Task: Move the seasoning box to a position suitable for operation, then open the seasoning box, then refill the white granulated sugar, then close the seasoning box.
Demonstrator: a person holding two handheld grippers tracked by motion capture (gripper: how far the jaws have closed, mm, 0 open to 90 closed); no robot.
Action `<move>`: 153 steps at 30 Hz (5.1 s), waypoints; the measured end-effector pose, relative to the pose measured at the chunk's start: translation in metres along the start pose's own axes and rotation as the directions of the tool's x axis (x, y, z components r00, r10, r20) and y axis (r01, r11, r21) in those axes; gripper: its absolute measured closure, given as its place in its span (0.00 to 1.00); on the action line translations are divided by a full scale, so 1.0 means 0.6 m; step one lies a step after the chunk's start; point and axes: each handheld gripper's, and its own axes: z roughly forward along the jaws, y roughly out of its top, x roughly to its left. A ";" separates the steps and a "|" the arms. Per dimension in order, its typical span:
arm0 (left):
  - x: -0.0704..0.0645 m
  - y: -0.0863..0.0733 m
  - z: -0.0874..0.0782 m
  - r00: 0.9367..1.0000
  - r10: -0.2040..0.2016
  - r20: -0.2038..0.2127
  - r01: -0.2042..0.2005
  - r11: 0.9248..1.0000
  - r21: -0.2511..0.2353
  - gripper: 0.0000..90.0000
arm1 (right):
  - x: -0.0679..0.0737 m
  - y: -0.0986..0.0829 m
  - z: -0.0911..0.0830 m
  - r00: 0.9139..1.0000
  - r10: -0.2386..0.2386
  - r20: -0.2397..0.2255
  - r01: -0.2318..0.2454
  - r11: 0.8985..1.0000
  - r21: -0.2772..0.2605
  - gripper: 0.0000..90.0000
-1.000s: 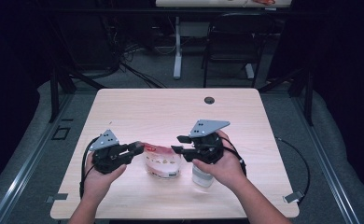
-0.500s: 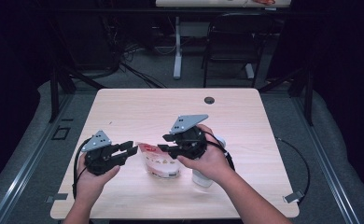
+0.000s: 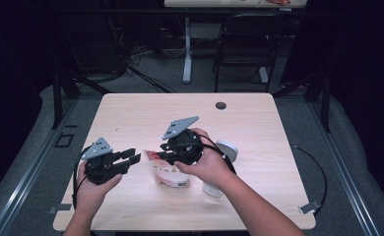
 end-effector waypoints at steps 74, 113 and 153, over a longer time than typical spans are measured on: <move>0.023 -0.007 -0.016 0.999 -0.039 -0.035 0.038 0.999 -0.020 0.74 | 0.005 0.036 0.087 0.997 -0.081 -0.004 0.079 0.959 0.274 1.00; 0.016 -0.017 0.005 1.000 0.000 0.018 -0.001 1.000 0.032 0.63 | 0.004 0.033 0.020 0.995 -0.074 -0.067 0.084 0.985 0.151 1.00; -0.031 -0.028 0.064 0.954 0.108 0.279 -0.127 0.991 0.051 0.48 | -0.004 0.026 -0.067 0.987 -0.127 -0.097 0.132 0.990 0.040 1.00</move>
